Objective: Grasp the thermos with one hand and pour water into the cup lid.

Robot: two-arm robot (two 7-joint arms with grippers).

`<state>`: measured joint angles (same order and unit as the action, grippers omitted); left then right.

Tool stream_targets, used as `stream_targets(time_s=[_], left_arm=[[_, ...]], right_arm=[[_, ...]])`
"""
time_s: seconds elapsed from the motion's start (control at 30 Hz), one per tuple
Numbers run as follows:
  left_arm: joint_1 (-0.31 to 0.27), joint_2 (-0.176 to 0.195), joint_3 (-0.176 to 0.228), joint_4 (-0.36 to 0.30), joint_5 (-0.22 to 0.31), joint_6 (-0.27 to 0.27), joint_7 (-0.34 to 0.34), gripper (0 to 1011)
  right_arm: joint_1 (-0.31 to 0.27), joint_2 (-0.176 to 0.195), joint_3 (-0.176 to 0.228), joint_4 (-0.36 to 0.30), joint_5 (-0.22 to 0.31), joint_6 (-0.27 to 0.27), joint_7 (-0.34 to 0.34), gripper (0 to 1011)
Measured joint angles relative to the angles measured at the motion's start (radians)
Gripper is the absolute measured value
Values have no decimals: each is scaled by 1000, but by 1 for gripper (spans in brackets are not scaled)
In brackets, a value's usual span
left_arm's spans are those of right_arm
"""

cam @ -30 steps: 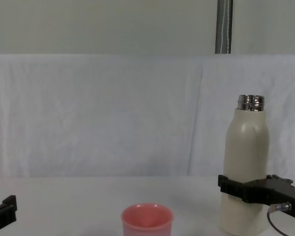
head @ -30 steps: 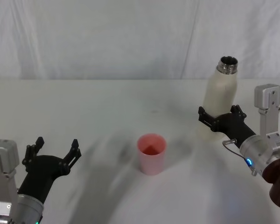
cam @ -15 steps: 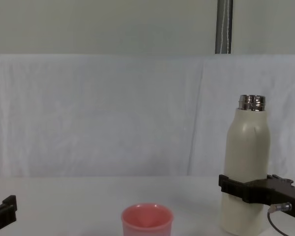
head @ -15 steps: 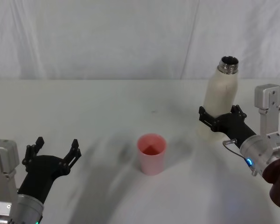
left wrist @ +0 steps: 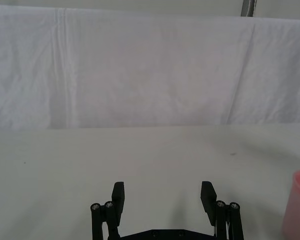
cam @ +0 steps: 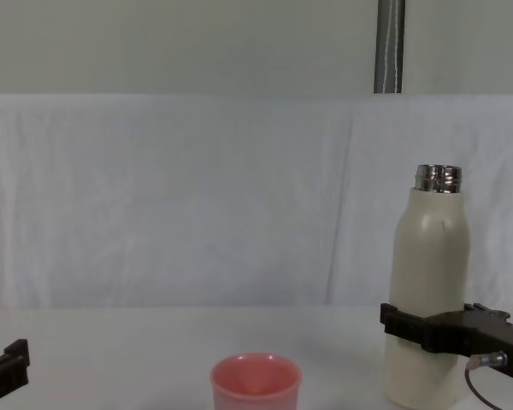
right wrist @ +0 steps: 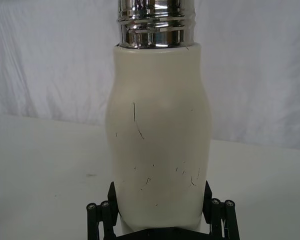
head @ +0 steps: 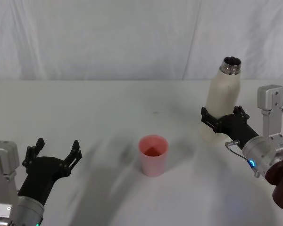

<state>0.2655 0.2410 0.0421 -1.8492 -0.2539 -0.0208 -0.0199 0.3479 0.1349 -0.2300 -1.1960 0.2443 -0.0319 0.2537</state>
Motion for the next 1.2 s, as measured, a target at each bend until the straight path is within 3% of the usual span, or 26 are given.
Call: stream_targets(time_s=[0.23, 0.6, 0.73, 1.0, 1.2], left_arm=[[0, 0, 0, 0, 0, 0, 0, 1001], [0, 0, 0, 0, 0, 0, 0, 1001], [0, 0, 0, 0, 0, 0, 0, 1001], [0, 0, 0, 0, 0, 0, 0, 1001], [0, 0, 0, 0, 0, 0, 0, 1001]], right_arm=[[0, 0, 0, -1, 0, 0, 0, 959], [-13, 29, 0, -83, -24, 3, -7, 959], [-17, 56, -2, -123, -50, 10, -8, 959], [-25, 117, -19, -193, -150, 14, -23, 959], [-45, 138, -16, -232, -201, 21, -35, 959]])
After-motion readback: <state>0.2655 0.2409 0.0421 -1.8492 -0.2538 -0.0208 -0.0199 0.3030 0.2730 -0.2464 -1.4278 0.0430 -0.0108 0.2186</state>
